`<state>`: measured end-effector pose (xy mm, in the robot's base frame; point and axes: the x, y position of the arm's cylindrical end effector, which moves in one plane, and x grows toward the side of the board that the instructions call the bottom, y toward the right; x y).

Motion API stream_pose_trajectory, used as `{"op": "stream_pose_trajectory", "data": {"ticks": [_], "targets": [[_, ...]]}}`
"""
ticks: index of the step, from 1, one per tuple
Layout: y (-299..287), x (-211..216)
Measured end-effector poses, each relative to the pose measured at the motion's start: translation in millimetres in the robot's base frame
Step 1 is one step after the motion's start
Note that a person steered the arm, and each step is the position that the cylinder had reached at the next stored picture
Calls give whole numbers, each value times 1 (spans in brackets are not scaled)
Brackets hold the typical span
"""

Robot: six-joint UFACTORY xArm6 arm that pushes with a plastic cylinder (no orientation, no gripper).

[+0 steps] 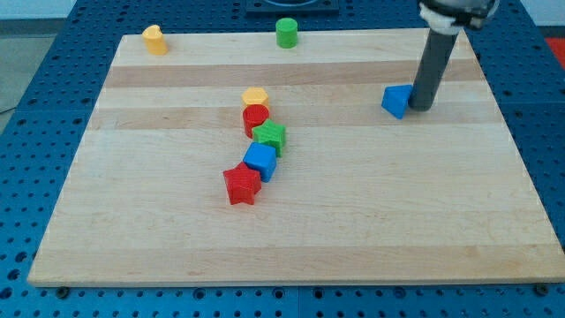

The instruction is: Slide the blue triangle towards the center

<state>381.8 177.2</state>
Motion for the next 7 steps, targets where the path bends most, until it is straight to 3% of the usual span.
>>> {"op": "stream_pose_trajectory", "data": {"ticks": [2,3,5,6,7], "targets": [[12,-67],[9,-52],[-49,59],[-18,44],[5,2]]}}
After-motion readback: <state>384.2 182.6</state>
